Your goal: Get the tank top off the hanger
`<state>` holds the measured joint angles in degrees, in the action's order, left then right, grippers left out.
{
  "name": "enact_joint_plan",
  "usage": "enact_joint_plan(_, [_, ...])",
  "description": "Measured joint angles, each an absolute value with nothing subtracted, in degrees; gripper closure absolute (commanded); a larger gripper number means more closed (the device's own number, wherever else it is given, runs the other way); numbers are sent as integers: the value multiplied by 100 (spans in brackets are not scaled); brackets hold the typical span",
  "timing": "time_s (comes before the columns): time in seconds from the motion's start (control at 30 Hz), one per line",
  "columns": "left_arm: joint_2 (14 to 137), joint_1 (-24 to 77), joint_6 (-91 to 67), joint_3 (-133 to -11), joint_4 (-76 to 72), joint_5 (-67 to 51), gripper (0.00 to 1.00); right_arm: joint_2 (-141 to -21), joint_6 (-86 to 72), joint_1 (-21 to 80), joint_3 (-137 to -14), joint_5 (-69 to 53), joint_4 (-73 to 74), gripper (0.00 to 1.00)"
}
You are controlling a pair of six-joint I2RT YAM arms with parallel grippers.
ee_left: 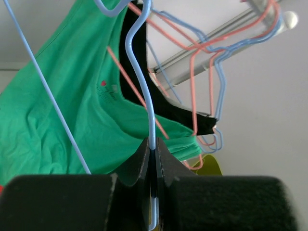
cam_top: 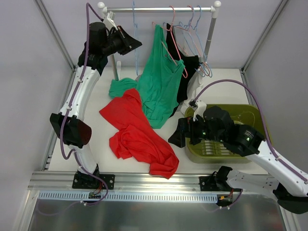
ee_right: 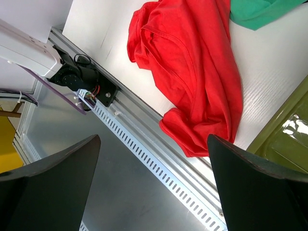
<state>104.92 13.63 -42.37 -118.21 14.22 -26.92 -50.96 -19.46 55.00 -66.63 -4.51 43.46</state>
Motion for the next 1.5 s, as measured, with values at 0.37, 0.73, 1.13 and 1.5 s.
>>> enact_joint_plan(0.37, [10495, 1262, -4082, -11448, 1424, -2871, 82, -5649, -1831, 5500, -6698, -646, 4250, 1])
enact_joint_plan(0.73, [9150, 753, -4003, -9791, 1485, -2902, 1, -7465, -1096, 5553, -7404, -248, 4086, 0])
enact_joint_plan(1.13, [5295, 338, -3479, -8077, 2762, -974, 1, -10442, -427, 6340, -8471, 408, 3479, 1])
enact_joint_plan(1.5, [4167, 928, -2502, -7808, 4510, 432, 1, -11749, -670, 6792, -8630, 1011, 3306, 100])
